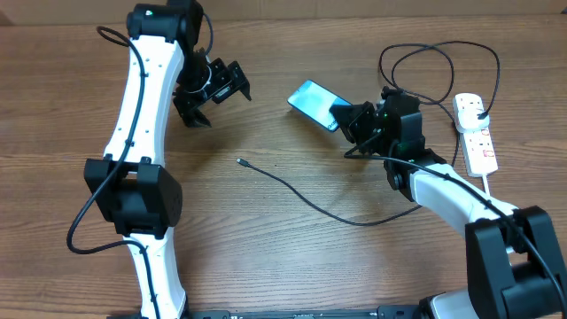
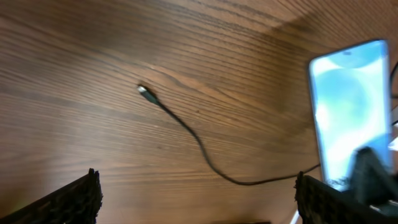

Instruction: Plug charger to phone and switch on socket

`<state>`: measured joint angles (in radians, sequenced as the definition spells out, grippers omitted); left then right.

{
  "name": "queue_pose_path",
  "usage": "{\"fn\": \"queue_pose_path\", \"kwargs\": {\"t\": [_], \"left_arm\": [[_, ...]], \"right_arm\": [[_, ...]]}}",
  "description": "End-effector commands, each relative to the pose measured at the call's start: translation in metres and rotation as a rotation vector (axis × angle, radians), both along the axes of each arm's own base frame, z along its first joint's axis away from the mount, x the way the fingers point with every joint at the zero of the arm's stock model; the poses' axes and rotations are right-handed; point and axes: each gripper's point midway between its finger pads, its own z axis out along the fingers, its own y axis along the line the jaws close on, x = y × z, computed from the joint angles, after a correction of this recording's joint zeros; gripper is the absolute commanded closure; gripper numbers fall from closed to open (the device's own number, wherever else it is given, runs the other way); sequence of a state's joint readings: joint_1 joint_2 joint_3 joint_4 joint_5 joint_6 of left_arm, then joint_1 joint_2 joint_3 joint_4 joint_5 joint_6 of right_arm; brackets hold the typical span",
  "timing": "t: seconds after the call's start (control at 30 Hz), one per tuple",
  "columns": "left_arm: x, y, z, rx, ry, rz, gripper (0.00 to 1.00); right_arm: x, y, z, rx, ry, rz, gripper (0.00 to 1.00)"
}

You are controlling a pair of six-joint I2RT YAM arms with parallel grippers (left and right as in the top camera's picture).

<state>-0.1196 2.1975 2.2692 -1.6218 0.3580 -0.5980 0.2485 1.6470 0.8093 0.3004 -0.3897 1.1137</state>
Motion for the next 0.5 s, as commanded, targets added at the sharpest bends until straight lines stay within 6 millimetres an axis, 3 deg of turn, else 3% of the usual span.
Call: {"fn": "queue_pose_path", "kwargs": {"t": [0.0, 0.27, 0.47], "left_arm": [[-0.009, 0.012, 0.001, 0.043, -0.028, -0.083, 0.01], [-0.047, 0.022, -0.004, 0.059, -0.107, -0.173, 0.01], [-0.075, 0.031, 0.004, 0.065, -0.31, -0.157, 0.0]], "right_arm": [[-0.008, 0.016, 0.031, 0.055, -0.073, 0.106, 0.96], [-0.016, 0.024, 0.034, 0.081, -0.069, 0.171, 0.96], [-0.024, 0.038, 0.035, 0.086, -0.073, 0.212, 0.96]]}}
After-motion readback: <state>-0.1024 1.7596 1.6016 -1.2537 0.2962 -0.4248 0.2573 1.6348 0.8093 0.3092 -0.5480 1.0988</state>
